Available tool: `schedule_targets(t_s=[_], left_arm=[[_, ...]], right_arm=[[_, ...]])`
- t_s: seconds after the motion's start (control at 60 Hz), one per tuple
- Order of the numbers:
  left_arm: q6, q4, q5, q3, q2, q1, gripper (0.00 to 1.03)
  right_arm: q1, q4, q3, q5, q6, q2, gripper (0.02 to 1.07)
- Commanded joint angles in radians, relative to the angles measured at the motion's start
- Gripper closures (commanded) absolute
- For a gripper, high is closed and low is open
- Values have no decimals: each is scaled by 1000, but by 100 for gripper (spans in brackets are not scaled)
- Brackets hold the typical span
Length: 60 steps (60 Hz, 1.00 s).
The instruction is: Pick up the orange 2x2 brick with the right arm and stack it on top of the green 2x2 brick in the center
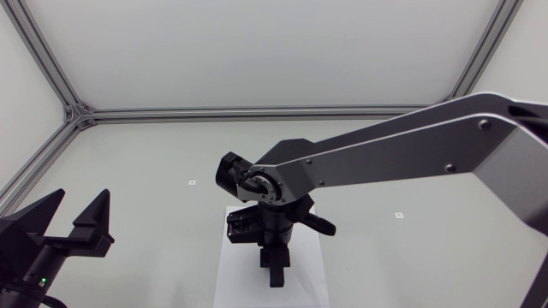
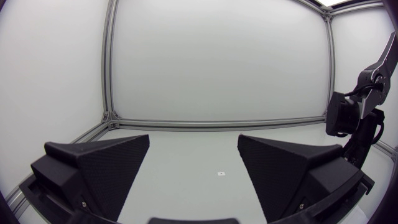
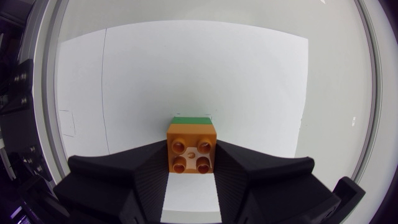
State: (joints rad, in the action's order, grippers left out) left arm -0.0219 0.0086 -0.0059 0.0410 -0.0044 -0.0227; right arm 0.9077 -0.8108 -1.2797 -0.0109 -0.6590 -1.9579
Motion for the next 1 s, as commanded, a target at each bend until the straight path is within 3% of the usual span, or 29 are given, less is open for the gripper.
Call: schedule_targets(t_s=[0.0, 0.667, 0.833, 0.983], left_arm=[[13, -15, 4, -41, -8, 3, 4], [13, -15, 4, -41, -8, 3, 4], [13, -15, 4, -41, -8, 3, 4], [13, -15, 4, -41, -8, 3, 4]], right_arm=[[-1, -2, -1, 2, -10, -19, 79], [-4, -8, -21, -1, -2, -30, 79], [-4, -8, -17, -1, -1, -29, 68], [-3, -11, -18, -1, 2, -27, 51]])
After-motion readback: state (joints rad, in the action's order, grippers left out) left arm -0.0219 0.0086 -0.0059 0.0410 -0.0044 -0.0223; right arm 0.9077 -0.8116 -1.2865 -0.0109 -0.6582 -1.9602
